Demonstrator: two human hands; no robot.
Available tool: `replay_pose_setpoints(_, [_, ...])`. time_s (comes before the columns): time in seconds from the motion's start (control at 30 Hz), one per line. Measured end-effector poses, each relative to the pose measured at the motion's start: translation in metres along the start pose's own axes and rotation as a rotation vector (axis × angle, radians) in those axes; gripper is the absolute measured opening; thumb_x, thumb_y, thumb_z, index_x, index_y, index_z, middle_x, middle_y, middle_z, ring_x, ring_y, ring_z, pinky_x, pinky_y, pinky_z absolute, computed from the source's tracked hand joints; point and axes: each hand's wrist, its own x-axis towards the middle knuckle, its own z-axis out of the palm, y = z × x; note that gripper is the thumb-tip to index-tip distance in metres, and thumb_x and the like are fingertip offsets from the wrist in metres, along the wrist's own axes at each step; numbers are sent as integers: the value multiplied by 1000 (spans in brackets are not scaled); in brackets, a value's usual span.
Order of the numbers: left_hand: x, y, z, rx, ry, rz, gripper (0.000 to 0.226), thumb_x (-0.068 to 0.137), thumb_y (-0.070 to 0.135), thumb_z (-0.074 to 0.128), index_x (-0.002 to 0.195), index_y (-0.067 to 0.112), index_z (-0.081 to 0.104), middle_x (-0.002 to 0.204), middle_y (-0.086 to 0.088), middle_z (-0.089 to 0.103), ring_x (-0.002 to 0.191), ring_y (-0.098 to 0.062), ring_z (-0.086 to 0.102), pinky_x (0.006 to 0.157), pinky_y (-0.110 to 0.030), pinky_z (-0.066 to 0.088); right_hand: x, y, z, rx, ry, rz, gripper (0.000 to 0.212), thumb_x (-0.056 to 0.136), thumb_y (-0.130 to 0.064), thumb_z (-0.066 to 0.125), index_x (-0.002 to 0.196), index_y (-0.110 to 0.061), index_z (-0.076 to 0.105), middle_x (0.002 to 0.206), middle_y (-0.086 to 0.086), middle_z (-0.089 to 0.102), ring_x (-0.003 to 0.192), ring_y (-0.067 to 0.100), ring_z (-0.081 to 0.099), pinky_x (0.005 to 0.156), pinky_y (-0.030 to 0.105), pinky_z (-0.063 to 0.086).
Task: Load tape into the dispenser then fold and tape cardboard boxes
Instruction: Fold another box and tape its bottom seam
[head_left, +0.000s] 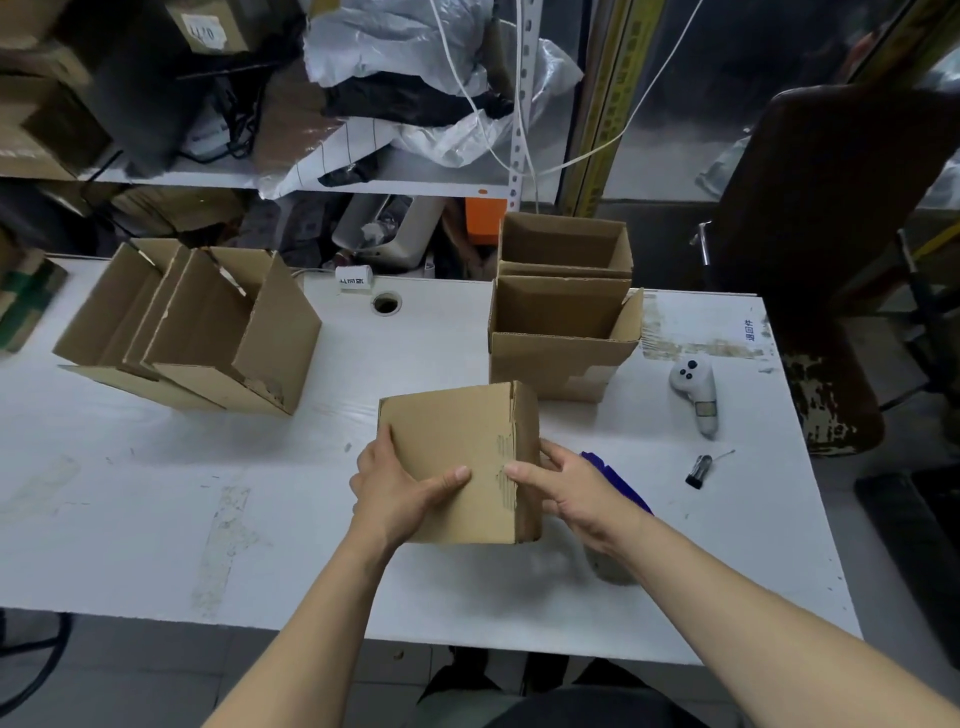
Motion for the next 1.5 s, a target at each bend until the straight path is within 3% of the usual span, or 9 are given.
replay_pose_setpoints(0.23, [0,1,21,409,99,40,114,66,67,83,153,26,22,160,-9,27,136,-41,34,106,-56,36,4,33,8,-391,312,-44,16,93,-27,77,108,-23,80,94,-9,79,89,12,75,84,25,60])
replay_pose_setpoints(0.43, [4,-4,25,469,118,26,115,68,76,76,155,25,20,160,-9,26,135,-41,35,104,-56,38,4,40,17,-287,507,-51,16,87,-26,84,100,-21,78,91,-7,78,85,14,75,85,41,63])
replay_pose_setpoints(0.57, [-1,-2,29,509,109,23,115,70,82,69,155,23,17,165,-13,19,137,-44,34,104,-57,38,1,35,16,-402,478,-88,29,87,-38,83,109,-23,72,91,-9,73,87,8,70,82,32,61])
replay_pose_setpoints(0.67, [-8,3,35,602,143,59,117,70,89,61,155,22,18,169,-15,3,147,-44,22,110,-60,33,9,33,16,-393,473,-64,28,88,-49,76,102,-29,65,85,-3,69,81,15,70,74,40,63])
replay_pose_setpoints(0.8, [-12,10,45,721,97,151,116,71,96,48,158,26,15,171,-13,-5,156,-41,0,119,-65,22,25,24,9,-420,440,2,29,97,-43,68,91,-16,61,81,5,67,69,20,65,51,35,56])
replay_pose_setpoints(1.03, [-12,5,52,758,65,165,119,69,101,39,161,31,11,173,-11,-5,156,-41,-10,118,-62,18,35,4,-2,-1064,242,-62,34,106,-34,47,80,-17,57,87,1,67,88,28,60,75,40,51])
replay_pose_setpoints(1.17, [-13,-2,51,736,100,204,115,71,101,37,160,32,14,173,-10,-2,156,-40,-7,116,-60,20,36,-1,-9,-845,221,-11,40,105,-41,52,75,-17,57,73,-4,59,66,18,55,63,33,43])
replay_pose_setpoints(1.3, [-14,-11,47,693,83,244,109,75,97,40,161,35,16,173,-5,-2,156,-35,-9,118,-58,18,32,-3,-10,-782,187,-75,36,108,-29,53,74,-17,48,72,-5,50,71,16,44,58,24,34])
replay_pose_setpoints(1.5, [-13,-17,47,617,120,251,107,75,98,41,161,39,21,173,0,1,157,-30,-8,119,-57,16,20,3,-8,-730,122,37,37,107,-44,52,81,-17,53,71,-1,59,64,18,56,54,26,42])
